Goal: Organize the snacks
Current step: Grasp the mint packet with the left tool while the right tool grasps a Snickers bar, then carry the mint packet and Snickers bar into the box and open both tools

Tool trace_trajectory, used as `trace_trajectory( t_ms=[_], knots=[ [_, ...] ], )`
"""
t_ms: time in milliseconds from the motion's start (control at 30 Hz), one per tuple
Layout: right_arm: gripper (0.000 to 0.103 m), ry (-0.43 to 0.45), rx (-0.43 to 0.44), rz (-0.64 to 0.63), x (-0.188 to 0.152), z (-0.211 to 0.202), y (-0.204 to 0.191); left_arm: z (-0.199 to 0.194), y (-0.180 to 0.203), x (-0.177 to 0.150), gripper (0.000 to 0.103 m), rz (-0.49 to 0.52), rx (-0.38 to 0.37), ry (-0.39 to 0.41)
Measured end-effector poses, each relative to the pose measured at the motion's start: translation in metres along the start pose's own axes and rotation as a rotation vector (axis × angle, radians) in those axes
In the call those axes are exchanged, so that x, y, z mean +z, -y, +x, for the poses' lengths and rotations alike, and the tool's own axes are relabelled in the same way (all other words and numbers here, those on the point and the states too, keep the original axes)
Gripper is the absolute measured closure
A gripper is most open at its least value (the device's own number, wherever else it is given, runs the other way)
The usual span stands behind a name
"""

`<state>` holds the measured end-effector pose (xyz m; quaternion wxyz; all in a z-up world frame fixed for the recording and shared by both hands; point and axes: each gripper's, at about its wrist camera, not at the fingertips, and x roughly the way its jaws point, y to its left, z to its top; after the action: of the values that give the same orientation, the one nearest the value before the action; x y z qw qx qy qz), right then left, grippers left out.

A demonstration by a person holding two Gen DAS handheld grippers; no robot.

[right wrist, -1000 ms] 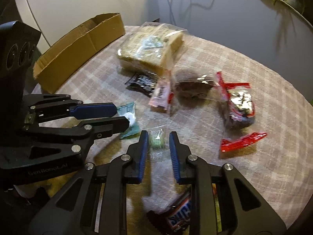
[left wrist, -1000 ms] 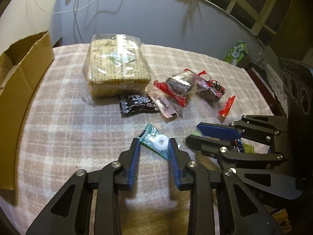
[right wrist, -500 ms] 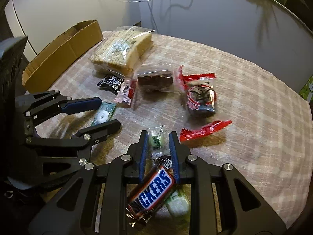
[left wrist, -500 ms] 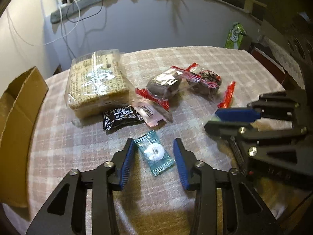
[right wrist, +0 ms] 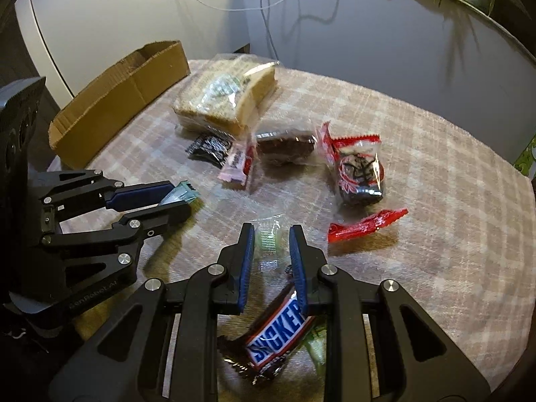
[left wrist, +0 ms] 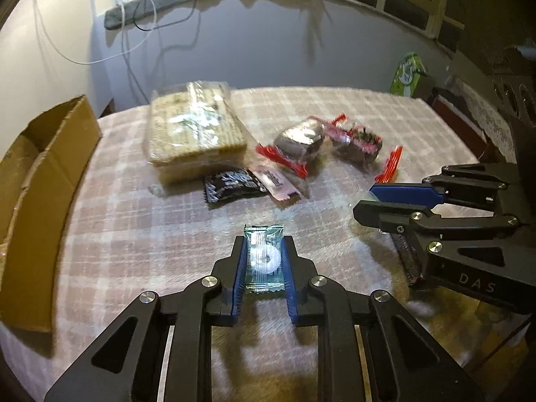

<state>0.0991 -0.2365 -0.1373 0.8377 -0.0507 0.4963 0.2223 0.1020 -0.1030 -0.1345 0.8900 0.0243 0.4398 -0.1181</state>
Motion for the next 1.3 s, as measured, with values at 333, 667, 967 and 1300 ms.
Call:
trace_trajectory(
  t_ms=[333,667,967,1300],
  knots=[
    [0.081,0.073,0.024,-0.041,0.023,-0.03,-0.03,-0.046,-0.024,0.007,0.084,-0.037,0.016,0.109],
    [0.081,0.143,0.078,-0.11,0.069,-0.036,-0.081,-0.086,-0.079,0.012,0.084,-0.113,0.09,0.203],
    [0.081,0.187,0.112,-0.159,0.122,-0.025,-0.122,-0.108,-0.138,0.01,0.084,-0.176,0.196,0.247],
    [0.081,0.18,0.145,-0.206,0.165,0.012,-0.162,-0.111,-0.195,0.01,0.084,-0.243,0.281,0.267]
  ],
)
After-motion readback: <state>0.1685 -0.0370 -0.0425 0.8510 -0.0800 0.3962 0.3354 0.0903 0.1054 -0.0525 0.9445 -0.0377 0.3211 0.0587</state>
